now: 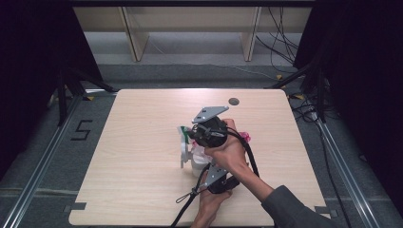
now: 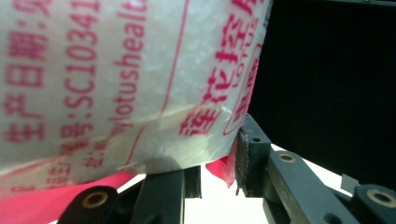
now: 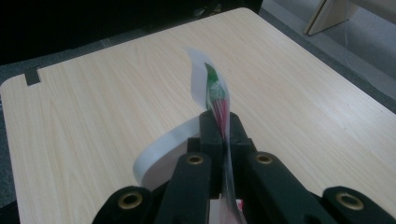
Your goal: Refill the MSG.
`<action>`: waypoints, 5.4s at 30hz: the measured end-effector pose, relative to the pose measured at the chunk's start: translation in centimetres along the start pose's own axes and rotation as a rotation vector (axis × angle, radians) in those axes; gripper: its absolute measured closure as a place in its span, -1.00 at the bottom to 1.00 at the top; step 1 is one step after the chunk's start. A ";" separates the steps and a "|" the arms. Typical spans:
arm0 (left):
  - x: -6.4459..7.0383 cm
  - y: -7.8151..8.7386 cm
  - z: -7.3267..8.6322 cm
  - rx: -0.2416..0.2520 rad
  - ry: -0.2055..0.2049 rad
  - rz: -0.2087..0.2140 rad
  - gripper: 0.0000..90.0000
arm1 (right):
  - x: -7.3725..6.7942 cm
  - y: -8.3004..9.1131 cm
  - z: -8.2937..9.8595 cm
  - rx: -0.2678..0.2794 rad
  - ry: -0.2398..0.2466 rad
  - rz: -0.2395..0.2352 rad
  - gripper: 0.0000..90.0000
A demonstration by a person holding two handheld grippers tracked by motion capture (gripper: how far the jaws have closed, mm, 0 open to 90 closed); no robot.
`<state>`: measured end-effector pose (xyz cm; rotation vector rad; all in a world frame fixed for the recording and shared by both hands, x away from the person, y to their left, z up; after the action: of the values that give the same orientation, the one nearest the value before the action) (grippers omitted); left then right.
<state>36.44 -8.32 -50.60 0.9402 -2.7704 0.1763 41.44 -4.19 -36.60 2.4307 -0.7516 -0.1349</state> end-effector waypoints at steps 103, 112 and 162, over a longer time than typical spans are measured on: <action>-0.2 0.3 1.0 -0.116 -0.065 -0.034 0.49 | 3.1 6.6 1.7 0.263 -0.181 0.007 1.00; 0.1 0.2 1.2 -0.149 -0.054 -0.023 0.33 | 4.0 8.3 3.0 0.337 -0.233 0.011 1.00; 1.3 2.8 1.2 -0.282 -0.074 -0.091 -0.29 | 8.2 12.8 15.5 0.490 -0.505 0.167 1.00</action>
<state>33.56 -7.05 -51.60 1.0113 -2.7127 -0.2618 38.09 -25.04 -41.59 2.8077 -1.3377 -0.5735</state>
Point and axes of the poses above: each handheld gripper's, and its own axes: y roughly backward along the jaws, z roughly out of its underside, x roughly to its right, the point moved 5 cm from there along -y, roughly forward along the jaws, and after that the axes turned 4 degrees about x, right-handed, at the moved point
